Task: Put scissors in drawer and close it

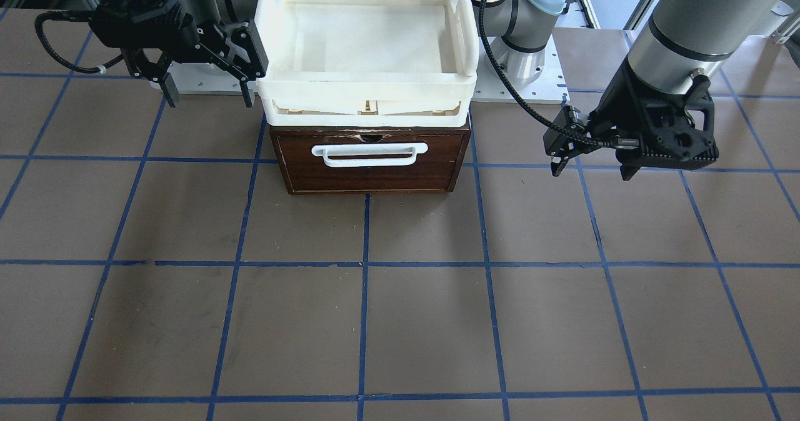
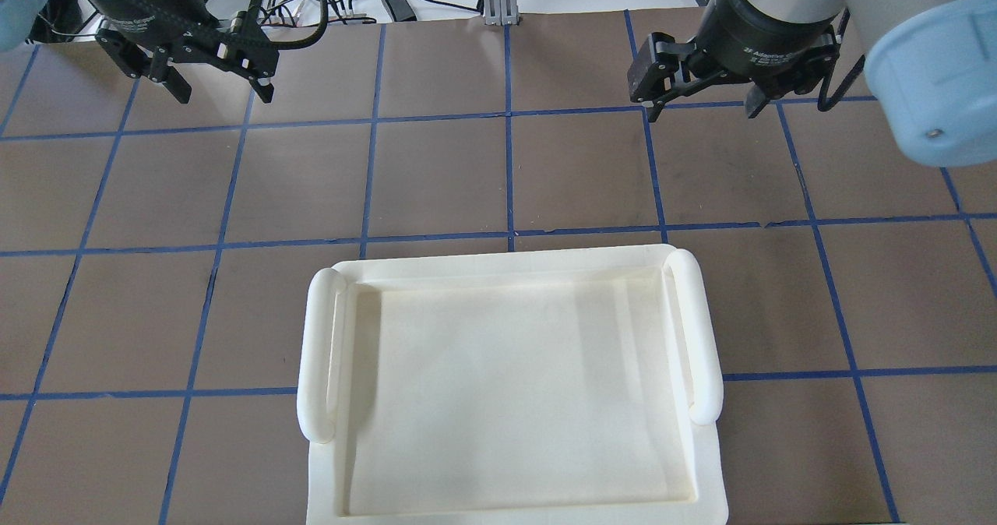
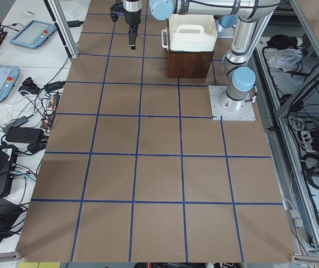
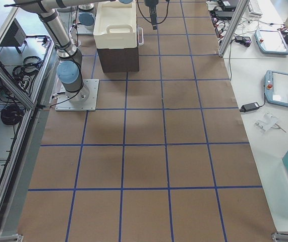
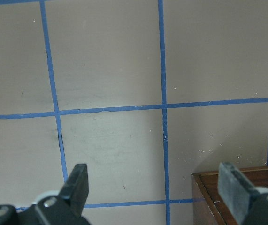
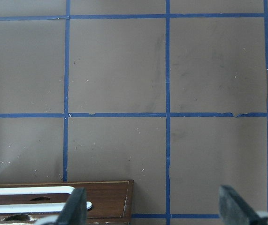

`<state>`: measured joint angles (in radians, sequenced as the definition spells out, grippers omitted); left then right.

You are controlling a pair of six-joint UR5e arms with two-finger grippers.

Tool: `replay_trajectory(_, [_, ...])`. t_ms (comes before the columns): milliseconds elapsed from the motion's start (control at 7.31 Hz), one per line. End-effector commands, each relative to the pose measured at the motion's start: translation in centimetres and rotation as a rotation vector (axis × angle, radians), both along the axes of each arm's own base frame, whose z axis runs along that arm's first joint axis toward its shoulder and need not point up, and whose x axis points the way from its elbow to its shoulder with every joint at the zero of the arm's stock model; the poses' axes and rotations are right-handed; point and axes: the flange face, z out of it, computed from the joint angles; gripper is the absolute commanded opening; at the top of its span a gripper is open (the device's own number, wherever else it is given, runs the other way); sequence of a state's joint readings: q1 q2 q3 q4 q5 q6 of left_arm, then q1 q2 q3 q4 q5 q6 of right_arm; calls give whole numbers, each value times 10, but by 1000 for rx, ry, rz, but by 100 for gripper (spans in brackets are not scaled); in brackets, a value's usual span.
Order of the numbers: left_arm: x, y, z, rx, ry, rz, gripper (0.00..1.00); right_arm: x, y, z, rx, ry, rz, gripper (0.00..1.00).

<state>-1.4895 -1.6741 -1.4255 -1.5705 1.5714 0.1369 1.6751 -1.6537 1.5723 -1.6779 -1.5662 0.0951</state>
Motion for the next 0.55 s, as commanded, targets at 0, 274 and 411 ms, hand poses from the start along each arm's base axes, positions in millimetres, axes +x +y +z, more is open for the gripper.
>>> replay_trajectory(0, [-4,21,-1,-4,-4,37,100,0,0,0,1,0,0,100])
replay_trajectory(274, [-5,27,-3,-4,4,72,100,0,0,0,1,0,0,100])
replay_trajectory(411, [-4,23,-8,2,4,83,100,0,0,0,1,0,0,100])
